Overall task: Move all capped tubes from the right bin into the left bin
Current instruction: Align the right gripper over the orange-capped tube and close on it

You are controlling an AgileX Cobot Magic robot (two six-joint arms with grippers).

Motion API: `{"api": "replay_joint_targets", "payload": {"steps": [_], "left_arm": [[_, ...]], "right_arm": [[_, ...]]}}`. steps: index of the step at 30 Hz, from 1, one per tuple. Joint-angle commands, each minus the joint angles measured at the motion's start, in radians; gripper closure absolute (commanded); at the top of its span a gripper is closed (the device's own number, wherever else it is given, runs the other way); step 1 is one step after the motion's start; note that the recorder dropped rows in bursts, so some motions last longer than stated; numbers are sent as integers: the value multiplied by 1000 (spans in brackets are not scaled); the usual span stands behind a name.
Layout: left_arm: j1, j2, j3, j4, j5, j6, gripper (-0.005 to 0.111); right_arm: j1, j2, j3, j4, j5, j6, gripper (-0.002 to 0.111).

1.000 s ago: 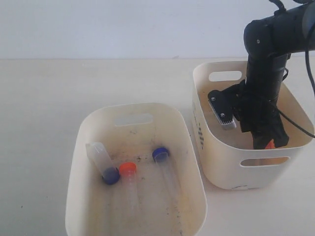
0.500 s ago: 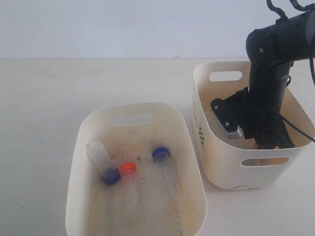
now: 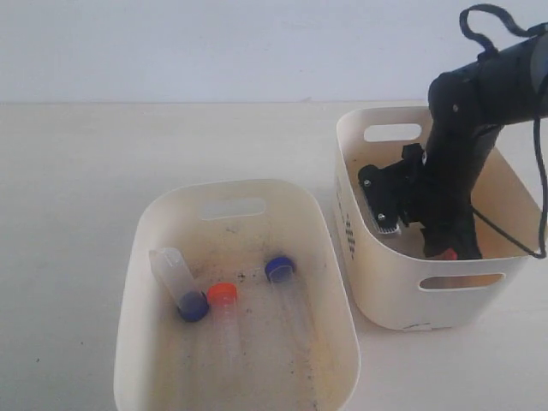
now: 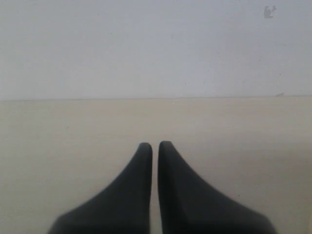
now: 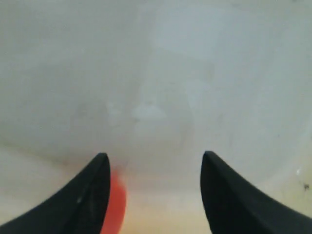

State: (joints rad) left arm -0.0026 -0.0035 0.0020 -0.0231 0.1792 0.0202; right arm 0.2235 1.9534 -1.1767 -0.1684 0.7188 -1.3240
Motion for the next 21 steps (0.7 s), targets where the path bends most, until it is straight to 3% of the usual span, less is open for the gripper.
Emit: {"api": "replay_joint_targets", "payload": {"steps": [1, 11, 15, 21], "left_arm": [[-7, 4, -2, -3, -7, -4, 103], [-7, 4, -2, -3, -7, -4, 103], [-7, 4, -2, -3, -7, -4, 103], [-7, 4, -2, -3, -7, -4, 103]], "right_arm": [[-4, 7, 7, -10, -184, 224, 54], [-4, -147, -48, -5, -193, 383, 54], [-4, -162, -48, -54, -71, 386, 54], [-4, -162, -48, -77, -7, 634, 54]]}}
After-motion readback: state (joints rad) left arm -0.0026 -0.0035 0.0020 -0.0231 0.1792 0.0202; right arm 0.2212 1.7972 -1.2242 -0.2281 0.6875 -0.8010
